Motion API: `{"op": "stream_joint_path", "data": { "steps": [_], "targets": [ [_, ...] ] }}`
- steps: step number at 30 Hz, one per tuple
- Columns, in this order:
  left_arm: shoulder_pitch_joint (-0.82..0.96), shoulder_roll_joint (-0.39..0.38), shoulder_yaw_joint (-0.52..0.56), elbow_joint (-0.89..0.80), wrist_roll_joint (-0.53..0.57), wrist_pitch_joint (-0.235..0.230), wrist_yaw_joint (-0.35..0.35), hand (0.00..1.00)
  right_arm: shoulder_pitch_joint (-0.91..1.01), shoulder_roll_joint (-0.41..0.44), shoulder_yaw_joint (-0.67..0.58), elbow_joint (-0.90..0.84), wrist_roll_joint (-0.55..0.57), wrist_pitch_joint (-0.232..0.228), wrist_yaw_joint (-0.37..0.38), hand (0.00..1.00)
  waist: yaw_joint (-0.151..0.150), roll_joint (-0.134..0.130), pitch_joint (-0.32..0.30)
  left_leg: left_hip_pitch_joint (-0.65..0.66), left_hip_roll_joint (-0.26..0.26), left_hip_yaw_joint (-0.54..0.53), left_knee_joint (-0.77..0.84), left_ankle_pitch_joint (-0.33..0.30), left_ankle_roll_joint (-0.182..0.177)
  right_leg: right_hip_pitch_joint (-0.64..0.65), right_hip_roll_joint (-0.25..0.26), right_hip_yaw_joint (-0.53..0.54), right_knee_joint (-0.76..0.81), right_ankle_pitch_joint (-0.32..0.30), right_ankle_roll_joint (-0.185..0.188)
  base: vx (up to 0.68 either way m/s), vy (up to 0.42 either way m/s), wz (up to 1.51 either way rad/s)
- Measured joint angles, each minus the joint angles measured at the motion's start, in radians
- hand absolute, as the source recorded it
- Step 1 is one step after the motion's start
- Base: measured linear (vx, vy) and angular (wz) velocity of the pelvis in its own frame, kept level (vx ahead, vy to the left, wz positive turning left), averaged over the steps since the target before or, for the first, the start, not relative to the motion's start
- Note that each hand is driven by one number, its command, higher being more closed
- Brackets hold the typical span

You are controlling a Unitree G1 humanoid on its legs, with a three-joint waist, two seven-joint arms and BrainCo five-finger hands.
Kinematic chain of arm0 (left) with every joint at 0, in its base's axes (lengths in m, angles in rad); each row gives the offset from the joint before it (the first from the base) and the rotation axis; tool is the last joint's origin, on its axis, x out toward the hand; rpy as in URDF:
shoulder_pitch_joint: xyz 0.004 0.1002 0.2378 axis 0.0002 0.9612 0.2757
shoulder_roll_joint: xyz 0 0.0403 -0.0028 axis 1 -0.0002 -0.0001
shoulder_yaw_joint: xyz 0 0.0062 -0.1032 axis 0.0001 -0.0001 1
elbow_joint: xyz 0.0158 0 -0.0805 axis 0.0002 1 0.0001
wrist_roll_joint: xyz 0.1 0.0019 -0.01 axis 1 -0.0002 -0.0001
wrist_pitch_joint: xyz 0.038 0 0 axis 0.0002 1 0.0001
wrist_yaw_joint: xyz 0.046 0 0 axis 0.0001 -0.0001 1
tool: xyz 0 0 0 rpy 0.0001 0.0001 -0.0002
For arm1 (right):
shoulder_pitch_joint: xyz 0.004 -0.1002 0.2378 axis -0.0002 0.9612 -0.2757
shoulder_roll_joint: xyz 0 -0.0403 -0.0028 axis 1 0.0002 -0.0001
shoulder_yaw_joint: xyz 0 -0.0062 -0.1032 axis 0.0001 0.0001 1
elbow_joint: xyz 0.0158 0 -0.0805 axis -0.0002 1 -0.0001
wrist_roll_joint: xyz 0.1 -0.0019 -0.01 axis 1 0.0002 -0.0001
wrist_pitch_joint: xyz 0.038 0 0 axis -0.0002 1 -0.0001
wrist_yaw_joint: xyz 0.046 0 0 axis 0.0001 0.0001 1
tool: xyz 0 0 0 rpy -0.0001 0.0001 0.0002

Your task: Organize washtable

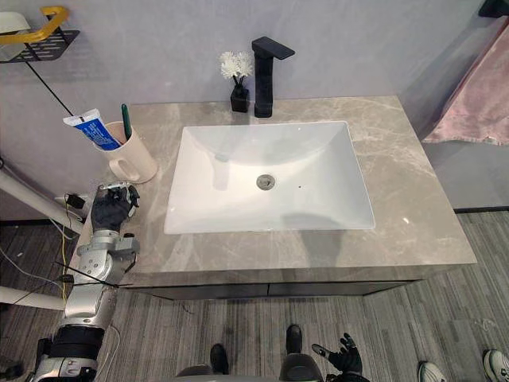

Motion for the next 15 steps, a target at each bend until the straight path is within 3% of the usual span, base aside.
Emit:
{"op": "stream_joint_path", "data": {
  "steps": [15],
  "targets": [
    [-0.048, 0.022, -0.001, 0.054, 0.005, 0.008, 0.005, 1.00, -0.005, -0.001, -0.002, 0.002, 0.000, 0.000, 0.000, 0.00, -0.010, 0.002, 0.001, -0.012, -0.008, 0.018, 0.001, 0.000, 0.000, -0.023, 0.000, 0.021, 0.000, 0.006, 0.002, -0.01, -0.005, -0.03]
  ]
}}
